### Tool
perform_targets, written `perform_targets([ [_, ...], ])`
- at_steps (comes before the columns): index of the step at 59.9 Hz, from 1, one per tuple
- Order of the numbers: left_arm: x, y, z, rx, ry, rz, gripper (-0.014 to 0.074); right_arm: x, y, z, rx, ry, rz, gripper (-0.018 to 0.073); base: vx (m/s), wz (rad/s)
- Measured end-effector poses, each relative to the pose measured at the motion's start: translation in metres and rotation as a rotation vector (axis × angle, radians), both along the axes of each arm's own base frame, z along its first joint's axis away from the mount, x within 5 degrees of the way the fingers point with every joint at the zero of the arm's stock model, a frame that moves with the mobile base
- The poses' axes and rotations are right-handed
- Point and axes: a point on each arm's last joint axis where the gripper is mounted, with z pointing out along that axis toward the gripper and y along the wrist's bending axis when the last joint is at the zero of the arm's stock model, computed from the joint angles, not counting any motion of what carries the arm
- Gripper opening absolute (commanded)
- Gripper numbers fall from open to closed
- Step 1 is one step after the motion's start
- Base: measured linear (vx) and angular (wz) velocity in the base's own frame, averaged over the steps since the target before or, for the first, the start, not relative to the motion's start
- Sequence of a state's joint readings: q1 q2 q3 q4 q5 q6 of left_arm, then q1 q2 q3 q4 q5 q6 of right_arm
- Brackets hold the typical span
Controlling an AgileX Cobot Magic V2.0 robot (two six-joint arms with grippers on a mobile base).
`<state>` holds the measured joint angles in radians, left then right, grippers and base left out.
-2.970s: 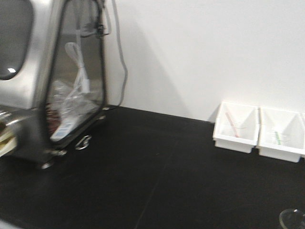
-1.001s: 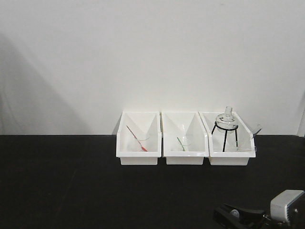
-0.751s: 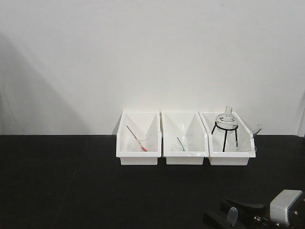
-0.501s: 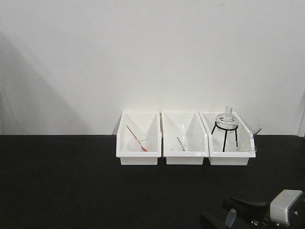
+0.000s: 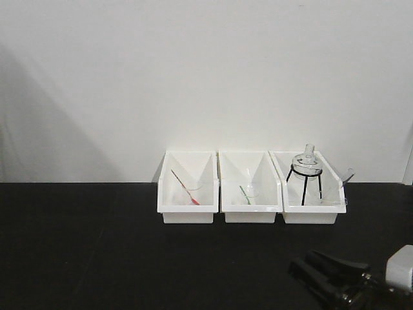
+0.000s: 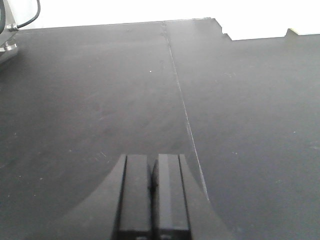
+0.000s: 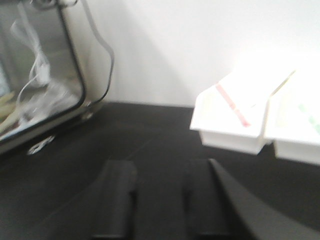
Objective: Grab transparent chemical and place on left bench
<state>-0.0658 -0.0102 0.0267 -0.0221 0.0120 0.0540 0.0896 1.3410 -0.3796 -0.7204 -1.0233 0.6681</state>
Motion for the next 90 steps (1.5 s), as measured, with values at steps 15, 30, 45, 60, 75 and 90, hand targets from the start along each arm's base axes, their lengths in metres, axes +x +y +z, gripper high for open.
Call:
perform_targets([
  [15,0.0,0.0,0.0,0.0,0.0,0.0,-0.0003,-0.029,-0.015,0.035,-0.113,-0.02,-0.159,-0.0004,0.0,0.0],
  [30,0.0,0.0,0.0,0.0,0.0,0.0,-0.0003,-0.085,-0.04,0.064,-0.257,-0.041,-0.374,-0.0004,0.0,0.0],
  [45,0.0,0.0,0.0,0.0,0.0,0.0,-0.0003,-0.133,-0.043,0.087,-0.366,-0.311,-0.387,-0.0004,0.0,0.0],
  [60,0.0,0.0,0.0,0.0,0.0,0.0,-0.0003,-0.154,-0.042,0.094,-0.391,-0.426,-0.387,-0.0004,0.0,0.0],
  [75,0.0,0.0,0.0,0.0,0.0,0.0,-0.0003,-0.154,-0.042,0.094,-0.362,-0.419,-0.386,-0.0004,0.0,0.0],
  [90,0.0,0.0,0.0,0.0,0.0,0.0,-0.0003,-0.147,-0.076,0.071,-0.173,-0.001,-0.714,-0.0004,0.0,0.0],
])
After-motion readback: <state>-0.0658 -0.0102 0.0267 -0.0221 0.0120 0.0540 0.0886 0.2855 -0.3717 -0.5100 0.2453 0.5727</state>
